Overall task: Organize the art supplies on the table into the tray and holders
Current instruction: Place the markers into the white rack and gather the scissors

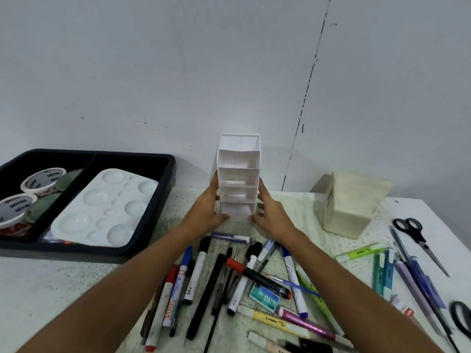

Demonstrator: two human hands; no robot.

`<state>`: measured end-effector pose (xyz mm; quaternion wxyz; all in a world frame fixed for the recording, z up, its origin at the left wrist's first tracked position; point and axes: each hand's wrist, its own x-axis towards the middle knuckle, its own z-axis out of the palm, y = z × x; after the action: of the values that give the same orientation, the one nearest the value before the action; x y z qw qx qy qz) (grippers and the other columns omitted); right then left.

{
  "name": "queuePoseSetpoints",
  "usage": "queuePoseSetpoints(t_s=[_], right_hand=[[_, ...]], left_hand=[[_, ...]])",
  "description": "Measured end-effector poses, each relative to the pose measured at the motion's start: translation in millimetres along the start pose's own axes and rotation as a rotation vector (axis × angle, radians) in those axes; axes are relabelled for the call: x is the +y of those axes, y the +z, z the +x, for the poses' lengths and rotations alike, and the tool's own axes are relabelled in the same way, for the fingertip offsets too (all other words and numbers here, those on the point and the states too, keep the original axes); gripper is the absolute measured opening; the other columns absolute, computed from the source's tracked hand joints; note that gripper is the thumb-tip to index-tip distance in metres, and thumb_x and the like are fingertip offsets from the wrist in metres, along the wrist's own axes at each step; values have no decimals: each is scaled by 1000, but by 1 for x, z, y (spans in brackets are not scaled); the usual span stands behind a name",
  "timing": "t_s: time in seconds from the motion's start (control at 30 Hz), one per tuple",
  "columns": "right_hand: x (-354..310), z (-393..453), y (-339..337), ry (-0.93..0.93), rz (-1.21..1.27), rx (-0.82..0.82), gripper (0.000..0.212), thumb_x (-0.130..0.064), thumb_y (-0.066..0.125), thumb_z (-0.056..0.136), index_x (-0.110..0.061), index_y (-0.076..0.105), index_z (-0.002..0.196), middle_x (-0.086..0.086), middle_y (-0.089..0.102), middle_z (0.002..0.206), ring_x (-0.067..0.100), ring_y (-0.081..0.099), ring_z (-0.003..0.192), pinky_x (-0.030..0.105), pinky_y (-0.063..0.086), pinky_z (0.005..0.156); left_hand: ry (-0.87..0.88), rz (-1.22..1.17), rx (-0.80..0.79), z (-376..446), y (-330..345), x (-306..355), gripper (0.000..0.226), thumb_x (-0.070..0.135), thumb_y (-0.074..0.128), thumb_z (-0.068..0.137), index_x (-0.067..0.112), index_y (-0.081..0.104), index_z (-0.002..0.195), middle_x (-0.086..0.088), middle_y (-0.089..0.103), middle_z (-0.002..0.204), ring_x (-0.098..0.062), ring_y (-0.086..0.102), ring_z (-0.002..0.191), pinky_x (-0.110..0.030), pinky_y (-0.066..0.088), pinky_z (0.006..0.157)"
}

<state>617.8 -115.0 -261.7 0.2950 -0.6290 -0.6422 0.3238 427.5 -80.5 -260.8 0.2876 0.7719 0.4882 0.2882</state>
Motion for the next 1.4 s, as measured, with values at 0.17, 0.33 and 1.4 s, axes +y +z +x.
queuePoseSetpoints(t_s=[0.17, 0.33, 1.4], right_hand=[[5, -84, -21, -4, -212, 36, 52, -23, 52, 98, -16, 36, 147, 5, 43, 146, 22, 42, 132, 21, 32, 102], [56, -183, -37, 237, -685, -63, 89, -83, -2, 73, -41, -1, 152, 0, -4, 162, 28, -9, 148, 47, 3, 118], [67, -178, -11, -192, -558, 137, 66, -66, 35, 91, -22, 54, 135, 6, 40, 150, 29, 32, 141, 50, 14, 115]], left_hand=[[-137, 430, 64, -64, 5, 0, 95, 67, 57, 77, 24, 19, 152, -8, 24, 153, -26, 18, 138, -48, 31, 108], [-251, 512, -83, -150, 5, -21, 101, 94, 8, 67, 40, 15, 152, -3, 3, 162, -33, -1, 148, -61, 2, 115], [245, 442, -179, -141, 48, 17, 69, 69, 33, 88, 33, 37, 146, 3, 9, 161, -21, 2, 149, -57, 11, 118]])
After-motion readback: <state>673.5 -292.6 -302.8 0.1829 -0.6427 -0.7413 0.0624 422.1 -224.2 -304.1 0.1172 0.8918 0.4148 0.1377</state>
